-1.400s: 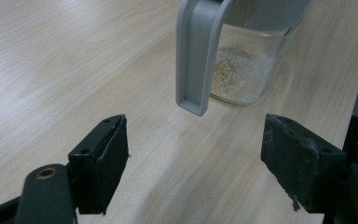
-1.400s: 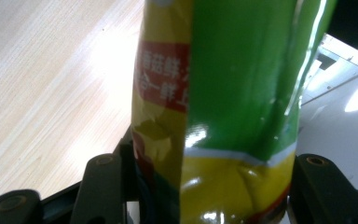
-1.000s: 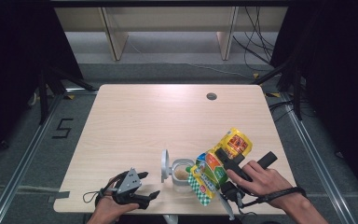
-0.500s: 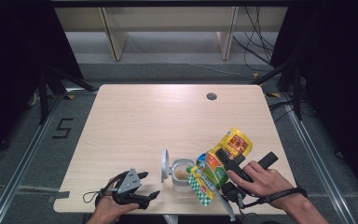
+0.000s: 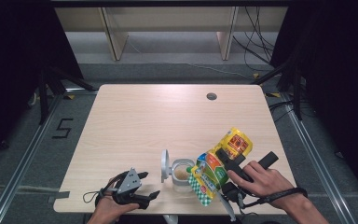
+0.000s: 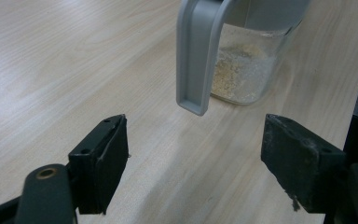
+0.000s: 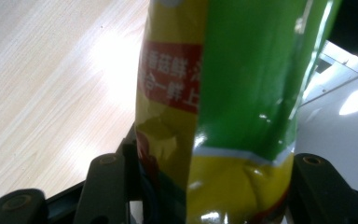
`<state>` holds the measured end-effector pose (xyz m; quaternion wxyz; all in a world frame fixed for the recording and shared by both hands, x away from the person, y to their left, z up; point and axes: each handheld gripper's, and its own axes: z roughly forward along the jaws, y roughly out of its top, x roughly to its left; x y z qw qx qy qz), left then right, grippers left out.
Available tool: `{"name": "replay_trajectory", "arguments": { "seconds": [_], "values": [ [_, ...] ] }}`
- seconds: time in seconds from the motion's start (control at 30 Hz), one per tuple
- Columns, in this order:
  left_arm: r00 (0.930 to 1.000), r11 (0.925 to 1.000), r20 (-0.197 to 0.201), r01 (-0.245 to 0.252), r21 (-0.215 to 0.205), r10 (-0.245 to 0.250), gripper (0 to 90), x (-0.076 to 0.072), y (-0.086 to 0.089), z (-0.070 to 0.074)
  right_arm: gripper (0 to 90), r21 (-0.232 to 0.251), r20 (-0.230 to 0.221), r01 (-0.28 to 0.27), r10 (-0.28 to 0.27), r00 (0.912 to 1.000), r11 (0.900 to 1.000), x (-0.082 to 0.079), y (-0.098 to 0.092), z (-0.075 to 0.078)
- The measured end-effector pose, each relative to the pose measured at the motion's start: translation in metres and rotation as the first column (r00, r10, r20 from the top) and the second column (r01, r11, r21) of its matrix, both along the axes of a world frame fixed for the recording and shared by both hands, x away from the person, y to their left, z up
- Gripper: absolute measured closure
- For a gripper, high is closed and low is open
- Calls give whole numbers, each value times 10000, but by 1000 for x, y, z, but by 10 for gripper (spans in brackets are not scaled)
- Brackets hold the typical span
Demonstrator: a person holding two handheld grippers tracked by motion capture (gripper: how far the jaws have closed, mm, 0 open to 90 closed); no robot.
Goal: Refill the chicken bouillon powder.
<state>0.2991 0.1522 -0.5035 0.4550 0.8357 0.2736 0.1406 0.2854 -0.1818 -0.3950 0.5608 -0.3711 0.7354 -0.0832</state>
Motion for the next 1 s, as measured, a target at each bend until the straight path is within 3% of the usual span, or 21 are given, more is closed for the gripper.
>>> {"name": "replay_trajectory", "arguments": {
  "seconds": [0.03, 0.07, 0.1, 0.13, 0.17, 0.23, 0.43, 0.5, 0.73, 0.83, 0.87, 1.0],
  "values": [
    [10000, 10000, -16, 11, 15, -11, 228, 0, 0, 0, 512, 362, -118, 275, -271, 9996, 9990, -2, -1, -2],
    [10000, 10000, -20, 17, 23, -16, 228, 0, 0, 0, 512, 191, -112, 185, -183, 9998, 9996, -1, 0, -1],
    [10000, 10000, -19, 15, 28, -15, 228, 0, 0, 0, 513, 374, -110, 287, -283, 9995, 9989, -2, -1, -2],
    [9998, 9998, 159, 134, 169, -137, 228, 1, 1, 1, 513, 168, -49, 132, -131, 9999, 9998, -1, 0, -1],
    [10000, 10000, 58, 55, 70, -56, 228, 1, 0, 0, 513, -38, -13, 14, -14, 10000, 10000, 0, 1, 0],
    [10000, 10000, -6, -1, -1, 1, 228, 0, 0, 0, 513, 261, -108, 238, -236, 9997, 9994, -1, 1, -2],
    [10000, 10000, -14, 27, 24, -27, 227, 0, 0, 0, 514, 217, -102, 291, -289, 9995, 9993, -2, 0, 0],
    [9998, 9998, 183, 119, 170, -122, 227, 1, 1, 0, 513, 233, -23, 246, -245, 9997, 9994, -2, -1, 0],
    [10000, 10000, -37, -15, -47, 15, 227, 0, 0, -1, 514, 261, -32, 222, -221, 9998, 9994, -2, 0, -1],
    [10000, 10000, -14, 13, 31, -13, 227, 0, 0, 0, 514, -355, 164, -146, 152, 9997, 9993, 0, 2, 3],
    [9997, 9997, 197, 134, 188, -137, 227, 1, 1, 0, 514, -392, 173, -166, 173, 9997, 9991, 0, 2, 3],
    [9998, 9998, 198, 80, 171, -83, 227, 1, 0, 0, 515, -316, 136, -256, 260, 9996, 9992, -1, 3, 3]
  ]
}}
